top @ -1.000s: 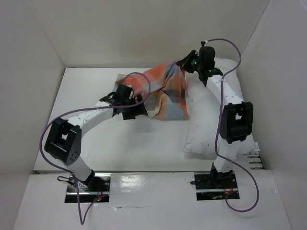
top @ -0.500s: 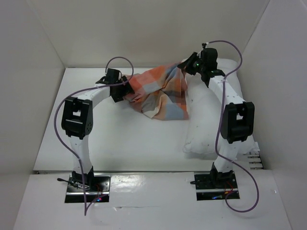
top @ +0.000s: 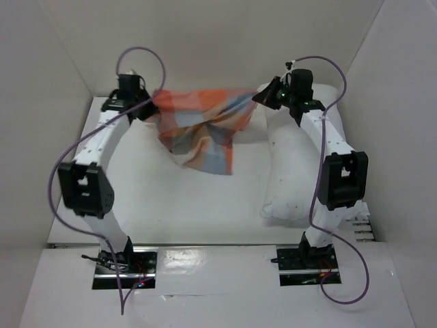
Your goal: Put the pillow into the pillowcase
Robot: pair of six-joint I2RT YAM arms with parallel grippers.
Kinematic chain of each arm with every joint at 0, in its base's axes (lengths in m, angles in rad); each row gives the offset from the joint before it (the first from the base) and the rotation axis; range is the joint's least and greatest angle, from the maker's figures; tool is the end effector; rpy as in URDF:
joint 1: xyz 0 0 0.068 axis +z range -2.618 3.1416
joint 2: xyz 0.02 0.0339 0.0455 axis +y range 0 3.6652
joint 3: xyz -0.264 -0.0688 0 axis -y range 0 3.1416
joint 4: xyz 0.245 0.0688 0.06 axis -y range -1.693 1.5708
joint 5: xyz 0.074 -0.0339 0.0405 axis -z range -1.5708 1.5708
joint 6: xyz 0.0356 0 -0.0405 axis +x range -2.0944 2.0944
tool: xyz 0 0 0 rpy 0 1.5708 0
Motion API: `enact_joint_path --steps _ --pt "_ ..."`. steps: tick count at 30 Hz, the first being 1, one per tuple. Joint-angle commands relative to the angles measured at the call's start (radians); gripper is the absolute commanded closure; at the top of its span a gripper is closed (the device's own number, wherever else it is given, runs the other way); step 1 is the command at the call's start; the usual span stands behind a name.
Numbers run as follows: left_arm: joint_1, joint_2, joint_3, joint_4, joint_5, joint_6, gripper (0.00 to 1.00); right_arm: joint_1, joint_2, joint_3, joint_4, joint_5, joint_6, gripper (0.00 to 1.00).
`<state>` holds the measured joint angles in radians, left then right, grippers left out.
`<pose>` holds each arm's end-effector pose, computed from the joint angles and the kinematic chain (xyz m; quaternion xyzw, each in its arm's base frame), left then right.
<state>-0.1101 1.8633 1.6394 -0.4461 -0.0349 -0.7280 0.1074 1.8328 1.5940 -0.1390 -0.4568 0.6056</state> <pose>0.4317 -0.0465 0.3023 -0.2809 0.8552 -0.1628 0.4040 0.4349 0.0627 0.3298 0.0754 0.8123 0.3665 0.4474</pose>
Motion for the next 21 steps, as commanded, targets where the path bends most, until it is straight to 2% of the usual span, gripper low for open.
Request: enact_joint_path --steps 1,3,6,9,12,16,18,20,21 --pt "0.069 -0.306 0.089 -0.164 -0.025 0.13 1.0 -0.006 -0.141 -0.02 -0.074 -0.063 -0.09 1.0" --pt "0.069 -0.372 0.163 -0.317 -0.039 0.196 1.0 -0.006 -0.211 -0.089 -0.085 -0.063 -0.109 1.0" --pt "0.069 -0.46 0.221 -0.378 -0.059 0.234 1.0 0.003 -0.277 -0.184 -0.062 -0.063 -0.109 1.0" --pt "0.069 -0.442 0.322 -0.44 -0.103 0.256 1.0 0.021 -0.326 -0.206 -0.069 -0.063 -0.133 1.0" --pt "0.069 -0.428 0.353 -0.454 -0.157 0.277 1.0 0.041 -0.375 -0.206 -0.083 -0.054 -0.152 1.0" --pt "0.078 -0.337 0.372 -0.418 -0.204 0.318 1.0 0.051 -0.399 -0.2 -0.074 -0.04 -0.152 1.0" --pt "0.096 -0.218 0.414 -0.395 -0.192 0.331 1.0 0.061 -0.35 -0.171 -0.062 -0.04 -0.142 1.0" --pt "0.15 -0.123 0.442 -0.356 -0.117 0.305 1.0 0.083 -0.269 -0.114 -0.024 -0.031 -0.142 1.0" --pt "0.15 -0.025 0.442 -0.33 -0.126 0.305 1.0 0.096 -0.236 -0.1 -0.004 -0.031 -0.133 1.0"
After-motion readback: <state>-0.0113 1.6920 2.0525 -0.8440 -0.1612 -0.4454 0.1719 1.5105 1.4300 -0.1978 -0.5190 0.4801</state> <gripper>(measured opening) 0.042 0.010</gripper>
